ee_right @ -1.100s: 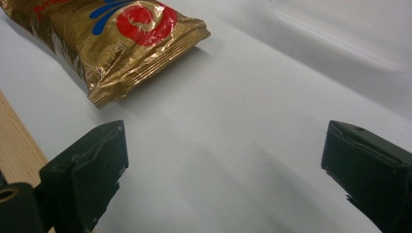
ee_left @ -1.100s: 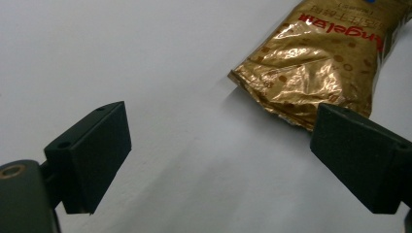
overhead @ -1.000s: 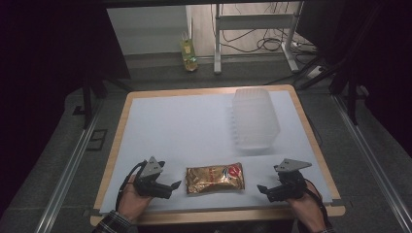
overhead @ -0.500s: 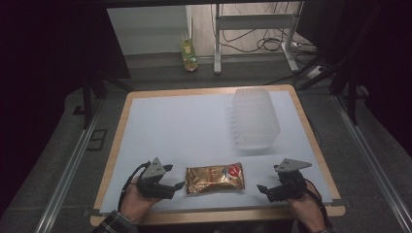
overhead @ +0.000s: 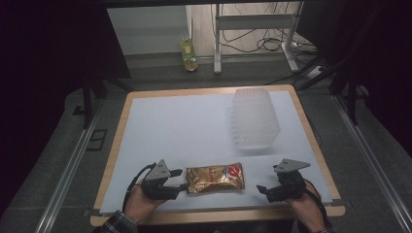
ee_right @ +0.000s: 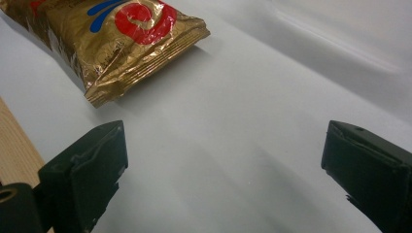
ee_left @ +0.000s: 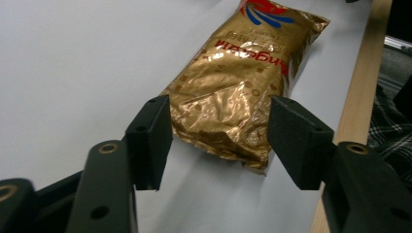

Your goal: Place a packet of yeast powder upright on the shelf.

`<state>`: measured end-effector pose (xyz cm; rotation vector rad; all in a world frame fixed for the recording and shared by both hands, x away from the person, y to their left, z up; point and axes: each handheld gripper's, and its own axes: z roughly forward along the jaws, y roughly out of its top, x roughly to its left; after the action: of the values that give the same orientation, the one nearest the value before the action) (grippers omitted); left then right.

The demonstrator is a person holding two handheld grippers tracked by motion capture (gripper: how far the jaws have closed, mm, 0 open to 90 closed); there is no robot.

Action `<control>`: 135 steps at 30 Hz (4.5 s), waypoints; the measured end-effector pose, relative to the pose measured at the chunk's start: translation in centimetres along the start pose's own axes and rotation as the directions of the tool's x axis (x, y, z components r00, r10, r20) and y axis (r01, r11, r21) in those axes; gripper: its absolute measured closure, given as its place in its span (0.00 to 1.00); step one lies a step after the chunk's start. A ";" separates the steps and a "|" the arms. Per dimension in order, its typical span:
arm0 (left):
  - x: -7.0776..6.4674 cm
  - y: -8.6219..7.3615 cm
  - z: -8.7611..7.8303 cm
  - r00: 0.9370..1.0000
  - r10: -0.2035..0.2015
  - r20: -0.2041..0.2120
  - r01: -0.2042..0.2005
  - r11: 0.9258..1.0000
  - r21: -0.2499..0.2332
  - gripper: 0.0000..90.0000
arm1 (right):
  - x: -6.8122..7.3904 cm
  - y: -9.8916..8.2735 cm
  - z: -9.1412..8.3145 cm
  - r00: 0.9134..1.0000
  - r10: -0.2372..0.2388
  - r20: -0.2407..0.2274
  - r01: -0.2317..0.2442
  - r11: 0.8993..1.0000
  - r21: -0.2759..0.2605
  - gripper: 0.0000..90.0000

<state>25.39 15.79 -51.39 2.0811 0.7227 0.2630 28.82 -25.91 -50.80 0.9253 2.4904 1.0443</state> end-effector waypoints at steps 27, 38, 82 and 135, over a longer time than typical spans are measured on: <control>-0.8 1.2 4.5 0.997 0.033 0.068 -0.035 0.999 0.021 1.00 | 0.6 0.3 0.7 1.000 -0.019 0.006 0.019 1.000 0.013 0.03; 0.0 0.5 4.3 0.998 0.012 0.054 -0.014 0.999 0.035 1.00 | 0.8 0.3 0.7 1.000 -0.023 -0.002 0.023 0.999 0.022 0.03; 0.7 -1.7 3.2 0.998 -0.057 0.009 0.056 0.993 0.105 1.00 | 3.5 1.9 2.2 0.983 0.010 -0.185 0.005 0.997 0.080 0.03; 1.5 -1.6 2.1 0.998 -0.063 0.026 0.062 0.997 0.053 0.81 | 3.3 8.6 5.7 0.792 0.381 -0.478 -0.381 0.919 0.102 0.84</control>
<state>26.83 15.93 -54.01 2.1034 0.7840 0.1822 32.93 -16.10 -48.62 1.3499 2.7583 1.5810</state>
